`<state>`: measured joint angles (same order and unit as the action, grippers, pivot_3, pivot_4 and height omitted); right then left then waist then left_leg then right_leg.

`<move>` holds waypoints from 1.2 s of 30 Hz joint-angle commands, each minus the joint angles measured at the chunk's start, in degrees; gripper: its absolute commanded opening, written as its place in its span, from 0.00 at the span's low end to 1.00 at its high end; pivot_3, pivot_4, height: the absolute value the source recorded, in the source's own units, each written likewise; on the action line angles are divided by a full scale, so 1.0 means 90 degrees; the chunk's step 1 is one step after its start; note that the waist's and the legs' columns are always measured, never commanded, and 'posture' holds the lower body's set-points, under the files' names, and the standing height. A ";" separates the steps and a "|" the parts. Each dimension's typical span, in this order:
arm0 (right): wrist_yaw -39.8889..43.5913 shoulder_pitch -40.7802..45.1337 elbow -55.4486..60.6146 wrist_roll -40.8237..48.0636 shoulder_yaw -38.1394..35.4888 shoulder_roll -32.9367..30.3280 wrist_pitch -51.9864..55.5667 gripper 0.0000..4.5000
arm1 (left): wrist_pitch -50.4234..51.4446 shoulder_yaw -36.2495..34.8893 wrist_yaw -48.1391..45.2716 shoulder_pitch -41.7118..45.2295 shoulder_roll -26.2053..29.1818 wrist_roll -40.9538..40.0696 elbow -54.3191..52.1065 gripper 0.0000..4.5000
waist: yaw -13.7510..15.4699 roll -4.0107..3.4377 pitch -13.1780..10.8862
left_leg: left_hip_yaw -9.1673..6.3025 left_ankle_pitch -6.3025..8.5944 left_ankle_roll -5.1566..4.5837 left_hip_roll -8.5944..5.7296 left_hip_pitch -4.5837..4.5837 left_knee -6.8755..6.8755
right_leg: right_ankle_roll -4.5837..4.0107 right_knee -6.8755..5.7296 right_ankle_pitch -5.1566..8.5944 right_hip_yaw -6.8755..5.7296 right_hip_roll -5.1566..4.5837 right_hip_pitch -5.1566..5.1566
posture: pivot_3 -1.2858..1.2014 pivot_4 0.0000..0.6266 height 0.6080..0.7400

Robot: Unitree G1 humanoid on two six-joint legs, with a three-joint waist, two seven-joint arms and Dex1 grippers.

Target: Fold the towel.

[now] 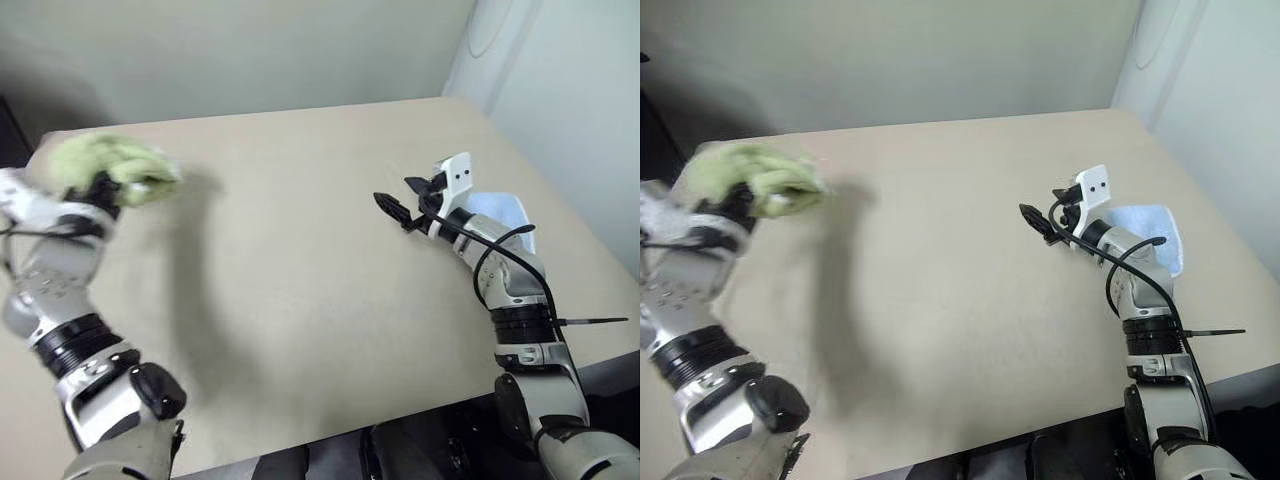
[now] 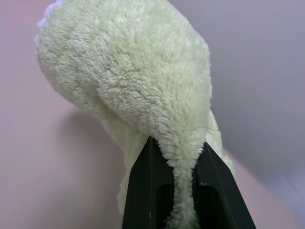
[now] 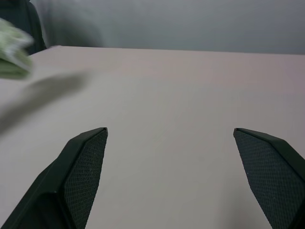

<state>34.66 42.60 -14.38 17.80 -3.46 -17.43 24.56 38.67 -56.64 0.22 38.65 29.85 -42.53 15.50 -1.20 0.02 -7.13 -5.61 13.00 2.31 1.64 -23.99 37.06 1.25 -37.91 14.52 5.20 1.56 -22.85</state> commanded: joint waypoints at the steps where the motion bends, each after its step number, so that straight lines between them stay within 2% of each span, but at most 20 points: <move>1: 0.0156 0.0274 -0.0034 0.0019 0.0039 0.0029 -0.0227 1.00 | -0.0181 -0.0527 0.0366 -0.0543 -0.0184 -0.0389 -0.0234 0.00 | 0.0025 0.0000 0.0000 | -0.0001 0.0000 0.0000 0.0000 0.0000 0.0001 | -0.0001 0.0000 -0.0001 -0.0001 0.0000 0.0001 | 0.52 0.24 1.00; 7: 0.0228 0.0371 -0.0209 -0.0001 0.0078 0.0027 -0.0335 1.00 | -0.0234 -0.0868 0.0980 -0.1235 -0.0761 -0.0954 -0.0406 0.00 | 0.0149 0.0025 0.0000 | -0.0016 -0.0001 0.0001 0.0000 -0.0001 0.0012 | -0.0015 -0.0003 -0.0010 -0.0020 -0.0003 0.0009 | 0.52 0.24 1.00; 13: 0.0241 0.0330 -0.0219 -0.0008 0.0090 0.0000 -0.0344 1.00 | -0.0307 -0.0781 0.1125 -0.1593 -0.0876 -0.1404 -0.0560 0.00 | 0.0079 0.0025 0.0000 | -0.0009 -0.0003 0.0006 0.0001 0.0001 0.0001 | -0.0018 -0.0002 -0.0010 -0.0018 -0.0002 0.0003 | 0.52 0.24 1.00; 14: 0.0231 0.0302 -0.0192 -0.0006 0.0096 0.0000 -0.0327 1.00 | -0.0299 -0.0811 0.1088 -0.1631 -0.0889 -0.1582 -0.0652 0.15 | 0.0067 0.0025 0.0000 | -0.0010 -0.0003 0.0006 0.0003 0.0001 0.0000 | -0.0019 -0.0002 -0.0009 -0.0018 0.0000 0.0003 | 0.52 0.24 1.00; 16: 0.0224 0.0263 -0.0160 -0.0003 0.0107 0.0003 -0.0300 1.00 | -0.0241 -0.0827 0.1038 -0.1766 -0.0892 -0.1900 -0.0868 0.27 | 0.0052 0.0026 0.0000 | -0.0010 -0.0003 0.0006 0.0004 0.0001 -0.0001 | -0.0019 -0.0002 -0.0009 -0.0019 0.0001 0.0002 | 0.52 0.24 1.00; 18: 0.0222 0.0251 -0.0155 -0.0003 0.0114 0.0009 -0.0289 1.00 | -0.0190 -0.0809 0.1061 -0.1936 -0.0850 -0.2136 -0.1032 0.46 | 0.0050 0.0026 0.0001 | -0.0010 -0.0003 0.0006 0.0004 0.0001 -0.0001 | -0.0019 -0.0001 -0.0009 -0.0018 0.0001 0.0003 | 0.52 0.24 1.00; 25: 0.0297 0.0344 -0.0353 -0.0017 0.0169 0.0048 -0.0317 1.00 | 0.0268 -0.0838 0.1187 -0.3194 -0.0868 -0.3271 -0.2025 0.98 | 0.0002 0.0026 0.0000 | -0.0010 -0.0002 0.0006 0.0004 0.0001 -0.0001 | -0.0020 -0.0001 -0.0009 -0.0018 0.0001 0.0004 | 0.52 0.24 1.00; 28: 0.0359 0.0438 -0.0490 -0.0022 0.0206 0.0071 -0.0353 1.00 | 0.0365 -0.0917 0.1062 -0.3964 -0.1017 -0.3941 -0.2449 0.99 | -0.0004 0.0025 0.0000 | -0.0009 -0.0002 0.0007 0.0004 0.0001 -0.0002 | -0.0022 -0.0001 -0.0007 -0.0017 0.0002 0.0004 | 0.52 0.24 1.00; 31: 0.0457 0.0530 -0.0628 -0.0037 0.0245 0.0079 -0.0396 1.00 | 0.0487 -0.0890 0.0494 -0.5001 -0.1142 -0.4424 -0.2948 0.99 | -0.0018 0.0025 0.0000 | -0.0007 -0.0001 0.0007 0.0006 0.0002 -0.0002 | -0.0028 -0.0003 -0.0004 -0.0015 0.0004 0.0004 | 0.52 0.24 1.00; 34: 0.0565 0.0651 -0.0831 -0.0038 0.0189 -0.0018 -0.0441 1.00 | 0.0299 -0.0662 -0.0380 -0.6032 -0.1106 -0.4084 -0.3637 0.99 | -0.0018 0.0026 0.0000 | -0.0008 0.0004 0.0009 0.0009 0.0002 -0.0002 | -0.0042 -0.0003 0.0006 -0.0018 0.0008 0.0003 | 0.52 0.24 1.00; 36: 0.0669 0.0745 -0.1007 -0.0026 0.0129 -0.0132 -0.0476 1.00 | -0.0019 -0.0438 -0.0823 -0.6323 -0.0930 -0.3648 -0.4243 0.99 | 0.0024 0.0026 -0.0001 | -0.0011 0.0006 0.0011 0.0012 0.0004 -0.0002 | -0.0048 -0.0005 0.0010 -0.0020 0.0010 0.0004 | 0.52 0.24 1.00</move>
<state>39.28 47.30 -23.43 17.61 -1.23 -17.81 21.70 41.69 -61.55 -2.89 -17.79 19.29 -77.81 -16.23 -0.98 0.25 -7.13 -5.76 13.06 2.41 1.75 -23.96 37.04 0.80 -37.96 14.62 4.99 1.65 -22.79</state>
